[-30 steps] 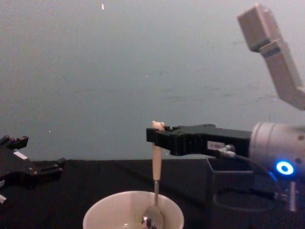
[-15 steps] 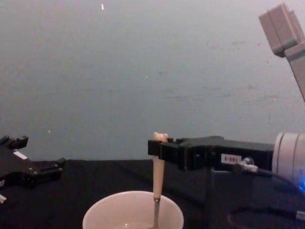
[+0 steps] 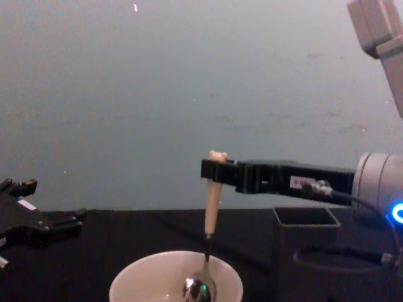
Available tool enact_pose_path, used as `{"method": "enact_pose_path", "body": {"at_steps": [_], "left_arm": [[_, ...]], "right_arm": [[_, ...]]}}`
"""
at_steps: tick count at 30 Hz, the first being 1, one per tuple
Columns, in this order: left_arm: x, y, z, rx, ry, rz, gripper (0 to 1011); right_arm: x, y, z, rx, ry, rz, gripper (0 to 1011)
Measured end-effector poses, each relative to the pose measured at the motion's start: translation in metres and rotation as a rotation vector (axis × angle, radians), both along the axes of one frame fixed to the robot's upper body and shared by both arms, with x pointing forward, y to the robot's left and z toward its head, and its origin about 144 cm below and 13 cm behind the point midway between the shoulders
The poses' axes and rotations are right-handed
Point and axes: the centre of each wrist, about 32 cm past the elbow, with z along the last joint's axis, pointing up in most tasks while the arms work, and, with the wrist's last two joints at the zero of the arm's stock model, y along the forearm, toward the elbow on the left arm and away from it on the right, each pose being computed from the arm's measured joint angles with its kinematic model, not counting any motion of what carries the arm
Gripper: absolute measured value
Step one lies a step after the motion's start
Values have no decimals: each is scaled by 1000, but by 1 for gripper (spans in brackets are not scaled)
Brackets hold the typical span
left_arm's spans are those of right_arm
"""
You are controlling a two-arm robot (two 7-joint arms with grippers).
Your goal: Pick up the stirring spoon with one hand, stir inside the cup, then place it back in its original position.
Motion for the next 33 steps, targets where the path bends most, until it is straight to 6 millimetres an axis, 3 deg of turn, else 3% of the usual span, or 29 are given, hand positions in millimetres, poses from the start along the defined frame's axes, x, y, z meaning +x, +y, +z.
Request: {"method": "enact_pose_path", "body": {"at_steps": [18, 26, 33], "left_arm": [[0, 0, 0, 0, 0, 0, 1001], [0, 0, 0, 0, 0, 0, 1001], [0, 0, 0, 0, 0, 0, 1001]], "right_arm": [[15, -28, 36, 143, 28, -169, 213], [19, -57, 54, 215, 24, -234, 213], [10, -81, 61, 237, 18, -237, 213]]}}
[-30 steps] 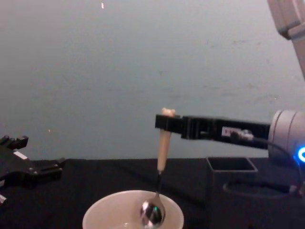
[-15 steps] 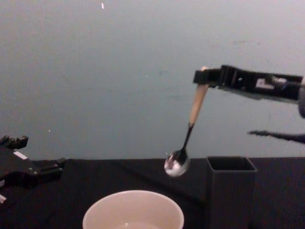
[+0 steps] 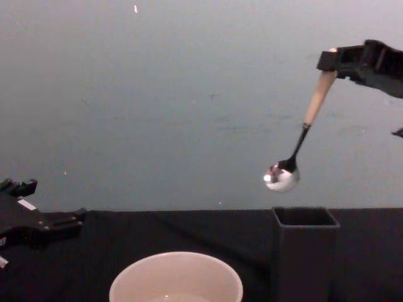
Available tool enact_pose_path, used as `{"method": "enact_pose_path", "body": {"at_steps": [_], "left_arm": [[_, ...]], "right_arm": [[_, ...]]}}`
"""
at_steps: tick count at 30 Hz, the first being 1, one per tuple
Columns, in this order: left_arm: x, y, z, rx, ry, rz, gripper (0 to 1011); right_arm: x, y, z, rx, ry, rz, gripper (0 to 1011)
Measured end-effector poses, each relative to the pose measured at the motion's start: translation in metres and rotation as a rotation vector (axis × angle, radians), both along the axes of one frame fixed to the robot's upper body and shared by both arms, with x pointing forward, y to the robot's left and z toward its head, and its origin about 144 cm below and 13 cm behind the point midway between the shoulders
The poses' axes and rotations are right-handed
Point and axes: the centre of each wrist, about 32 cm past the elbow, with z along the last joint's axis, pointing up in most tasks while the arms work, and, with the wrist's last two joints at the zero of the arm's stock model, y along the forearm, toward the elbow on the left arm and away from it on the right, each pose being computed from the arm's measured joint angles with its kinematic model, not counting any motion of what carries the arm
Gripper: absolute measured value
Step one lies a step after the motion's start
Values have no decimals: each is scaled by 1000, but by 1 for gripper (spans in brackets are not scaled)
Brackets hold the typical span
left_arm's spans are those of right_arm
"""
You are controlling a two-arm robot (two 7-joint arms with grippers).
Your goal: Pick up the stirring spoon with one hand, stir inside the cup, then place it back in its original position.
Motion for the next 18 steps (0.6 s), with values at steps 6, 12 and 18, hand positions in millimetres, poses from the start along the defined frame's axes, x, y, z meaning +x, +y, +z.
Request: {"method": "enact_pose_path", "body": {"at_steps": [6, 12, 18], "left_arm": [[0, 0, 0, 0, 0, 0, 1001], [0, 0, 0, 0, 0, 0, 1001], [0, 0, 0, 0, 0, 0, 1001]], "right_arm": [[-9, -12, 0, -13, -9, 3, 213], [-13, -18, -7, -42, -16, -1, 213], [-13, -15, -18, -76, -11, -7, 213]]}}
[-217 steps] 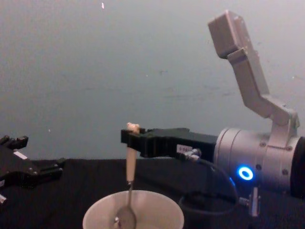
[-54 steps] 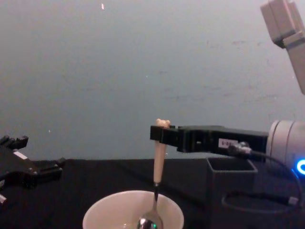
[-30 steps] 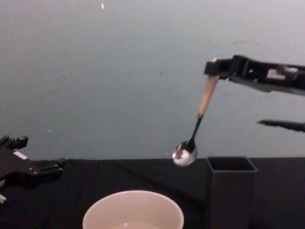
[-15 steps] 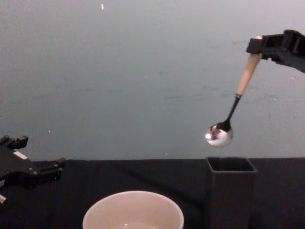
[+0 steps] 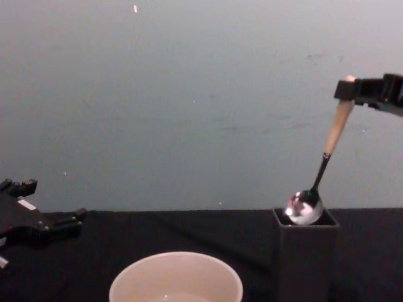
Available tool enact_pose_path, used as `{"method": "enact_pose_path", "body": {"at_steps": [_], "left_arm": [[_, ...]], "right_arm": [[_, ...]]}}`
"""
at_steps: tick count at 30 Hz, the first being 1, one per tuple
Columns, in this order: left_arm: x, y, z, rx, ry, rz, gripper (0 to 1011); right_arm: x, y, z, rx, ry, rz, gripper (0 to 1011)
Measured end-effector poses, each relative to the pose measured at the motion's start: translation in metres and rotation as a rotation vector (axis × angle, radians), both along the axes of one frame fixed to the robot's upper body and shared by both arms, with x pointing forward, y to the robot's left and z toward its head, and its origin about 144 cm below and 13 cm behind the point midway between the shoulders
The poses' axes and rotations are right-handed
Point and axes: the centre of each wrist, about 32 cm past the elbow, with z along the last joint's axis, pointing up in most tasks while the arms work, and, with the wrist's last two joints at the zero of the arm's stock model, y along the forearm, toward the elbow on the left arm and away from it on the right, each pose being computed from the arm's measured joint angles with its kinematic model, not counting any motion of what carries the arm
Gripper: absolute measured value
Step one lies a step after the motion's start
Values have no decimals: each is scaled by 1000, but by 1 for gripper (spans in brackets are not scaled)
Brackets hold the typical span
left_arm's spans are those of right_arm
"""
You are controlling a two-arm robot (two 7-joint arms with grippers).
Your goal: Pick up the stirring spoon with one hand, stir inside the cup, then place it back in its original position.
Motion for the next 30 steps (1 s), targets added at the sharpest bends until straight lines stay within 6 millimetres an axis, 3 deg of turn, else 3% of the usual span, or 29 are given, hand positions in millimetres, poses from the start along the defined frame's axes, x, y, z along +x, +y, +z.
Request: {"method": "enact_pose_path", "body": {"at_steps": [30], "left_arm": [[0, 0, 0, 0, 0, 0, 1001]], "right_arm": [[8, 16, -39, -123, 88, 21, 213]]}}
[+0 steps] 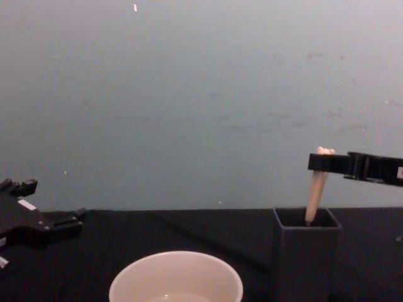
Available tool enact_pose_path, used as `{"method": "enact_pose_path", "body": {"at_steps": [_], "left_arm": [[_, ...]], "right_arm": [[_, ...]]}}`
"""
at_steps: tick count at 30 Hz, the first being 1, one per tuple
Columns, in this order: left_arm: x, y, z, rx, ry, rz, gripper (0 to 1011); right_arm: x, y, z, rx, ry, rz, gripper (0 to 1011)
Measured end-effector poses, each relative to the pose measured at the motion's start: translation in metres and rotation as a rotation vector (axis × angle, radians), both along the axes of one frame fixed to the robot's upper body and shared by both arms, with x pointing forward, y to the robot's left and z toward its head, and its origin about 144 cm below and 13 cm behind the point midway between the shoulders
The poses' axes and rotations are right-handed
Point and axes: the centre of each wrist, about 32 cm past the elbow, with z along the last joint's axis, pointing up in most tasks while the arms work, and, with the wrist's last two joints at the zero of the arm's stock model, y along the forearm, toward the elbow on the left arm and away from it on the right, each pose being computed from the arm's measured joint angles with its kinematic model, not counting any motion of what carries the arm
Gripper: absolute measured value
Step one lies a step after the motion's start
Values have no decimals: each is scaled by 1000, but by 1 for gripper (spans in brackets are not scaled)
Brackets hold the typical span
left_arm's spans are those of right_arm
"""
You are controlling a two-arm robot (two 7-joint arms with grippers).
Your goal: Pick up the stirring spoon with one hand, stir inside the cup, then place it back in its original position.
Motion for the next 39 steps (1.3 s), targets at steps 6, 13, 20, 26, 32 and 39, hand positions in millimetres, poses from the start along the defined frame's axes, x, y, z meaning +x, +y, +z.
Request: {"method": "enact_pose_path", "body": {"at_steps": [6, 13, 20, 26, 32, 39], "left_arm": [[0, 0, 0, 0, 0, 0, 1001], [0, 0, 0, 0, 0, 0, 1001], [0, 0, 0, 0, 0, 0, 1001], [0, 0, 0, 0, 0, 0, 1001], [0, 0, 0, 0, 0, 0, 1001], [0, 0, 0, 0, 0, 0, 1001]], "right_arm": [[-1, 1, -5, -11, 17, 3, 213], [-1, 1, -8, -19, 33, 4, 213], [-1, 1, -11, -27, 52, 4, 213], [0, 2, -13, -34, 62, 5, 213], [0, 2, -13, -41, 71, 4, 213], [0, 1, -13, -41, 70, 3, 213]]}}
